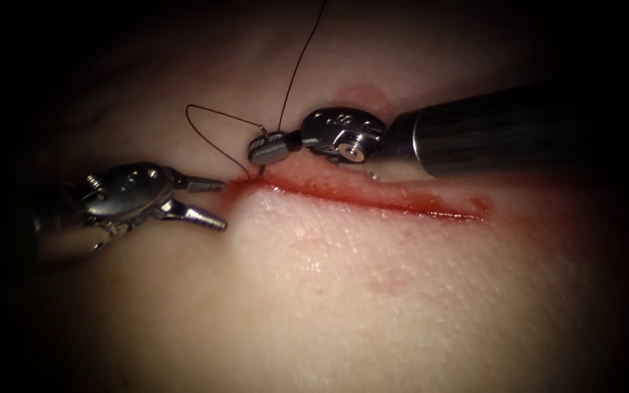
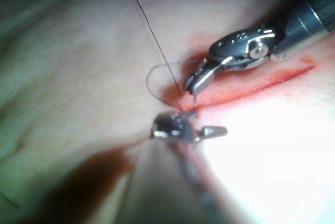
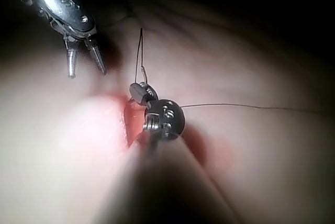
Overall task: Wound Closure
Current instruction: Throw the needle through the bottom side of the cut.
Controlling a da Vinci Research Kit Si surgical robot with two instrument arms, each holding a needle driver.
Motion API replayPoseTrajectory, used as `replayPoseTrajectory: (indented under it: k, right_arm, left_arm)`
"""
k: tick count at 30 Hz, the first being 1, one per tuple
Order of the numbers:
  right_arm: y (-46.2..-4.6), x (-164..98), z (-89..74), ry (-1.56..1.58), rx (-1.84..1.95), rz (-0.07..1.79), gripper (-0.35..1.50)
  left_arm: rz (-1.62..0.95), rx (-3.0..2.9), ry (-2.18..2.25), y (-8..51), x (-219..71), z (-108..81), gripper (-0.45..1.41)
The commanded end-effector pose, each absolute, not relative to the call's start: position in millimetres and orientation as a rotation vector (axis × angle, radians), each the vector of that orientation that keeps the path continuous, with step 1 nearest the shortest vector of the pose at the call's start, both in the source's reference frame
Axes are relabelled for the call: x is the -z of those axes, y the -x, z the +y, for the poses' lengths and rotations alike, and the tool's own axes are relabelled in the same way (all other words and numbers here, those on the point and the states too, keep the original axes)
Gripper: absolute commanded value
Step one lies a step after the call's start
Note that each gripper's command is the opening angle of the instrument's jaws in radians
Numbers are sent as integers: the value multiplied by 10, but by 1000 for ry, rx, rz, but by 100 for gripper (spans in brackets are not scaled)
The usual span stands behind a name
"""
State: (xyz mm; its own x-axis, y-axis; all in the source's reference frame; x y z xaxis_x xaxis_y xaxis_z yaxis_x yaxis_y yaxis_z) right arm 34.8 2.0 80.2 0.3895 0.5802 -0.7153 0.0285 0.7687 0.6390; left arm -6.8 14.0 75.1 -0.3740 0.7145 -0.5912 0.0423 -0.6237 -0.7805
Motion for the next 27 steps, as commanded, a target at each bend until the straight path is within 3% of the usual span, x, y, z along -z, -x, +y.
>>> replayPoseTrajectory:
  k: [1,19,27]
  right_arm:
    - [-354,-809,18,-634,-376,1131,-35]
    - [-364,-812,-2,-935,-496,1253,-35]
    - [-367,-814,-8,-996,-516,1195,-35]
  left_arm:
    - [-1022,-2044,1411,73,-758,139,39]
    - [-1023,-2043,1412,73,-759,140,38]
    - [-1025,-2041,1411,74,-759,142,38]
